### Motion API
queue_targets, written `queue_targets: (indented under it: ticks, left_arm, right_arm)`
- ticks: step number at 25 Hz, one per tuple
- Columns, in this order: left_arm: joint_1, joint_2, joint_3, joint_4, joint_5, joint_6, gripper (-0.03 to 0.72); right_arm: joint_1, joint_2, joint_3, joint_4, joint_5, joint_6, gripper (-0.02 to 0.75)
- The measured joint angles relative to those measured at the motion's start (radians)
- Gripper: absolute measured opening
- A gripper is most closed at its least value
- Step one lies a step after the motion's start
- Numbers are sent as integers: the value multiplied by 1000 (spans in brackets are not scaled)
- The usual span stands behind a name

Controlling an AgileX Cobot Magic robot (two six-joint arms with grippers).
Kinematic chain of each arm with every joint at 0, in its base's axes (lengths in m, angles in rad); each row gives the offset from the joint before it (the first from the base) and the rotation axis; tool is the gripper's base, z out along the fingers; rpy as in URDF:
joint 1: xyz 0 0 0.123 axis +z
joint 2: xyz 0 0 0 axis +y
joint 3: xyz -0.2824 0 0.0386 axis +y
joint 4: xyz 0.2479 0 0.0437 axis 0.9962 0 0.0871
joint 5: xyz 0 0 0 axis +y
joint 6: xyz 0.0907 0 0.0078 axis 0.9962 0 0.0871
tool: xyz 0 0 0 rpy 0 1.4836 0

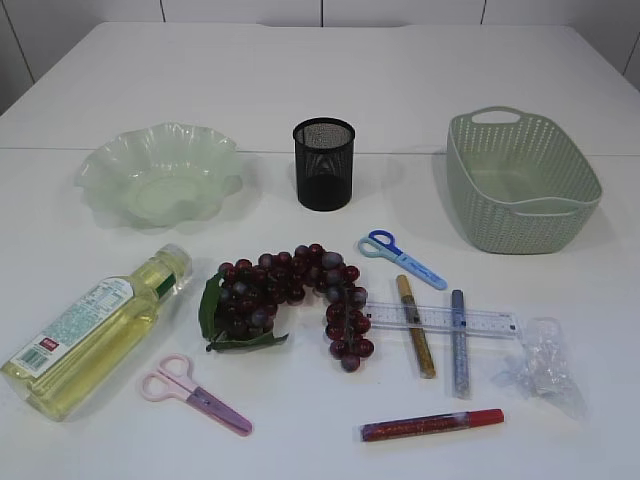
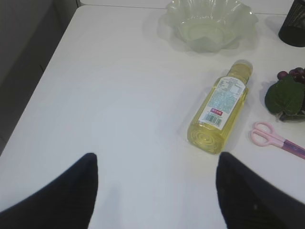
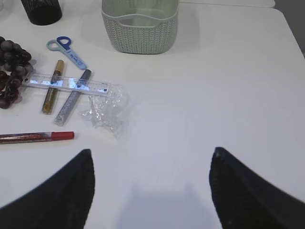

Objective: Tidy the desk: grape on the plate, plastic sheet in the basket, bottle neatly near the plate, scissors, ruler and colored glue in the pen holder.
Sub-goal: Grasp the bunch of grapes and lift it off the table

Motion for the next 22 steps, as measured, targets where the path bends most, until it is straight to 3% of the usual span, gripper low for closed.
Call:
queue_targets:
  ticks: [22]
  left_arm:
    - [0,0,0,-6,0,0,560]
  right_arm:
    - [0,0,2,9,0,32,583]
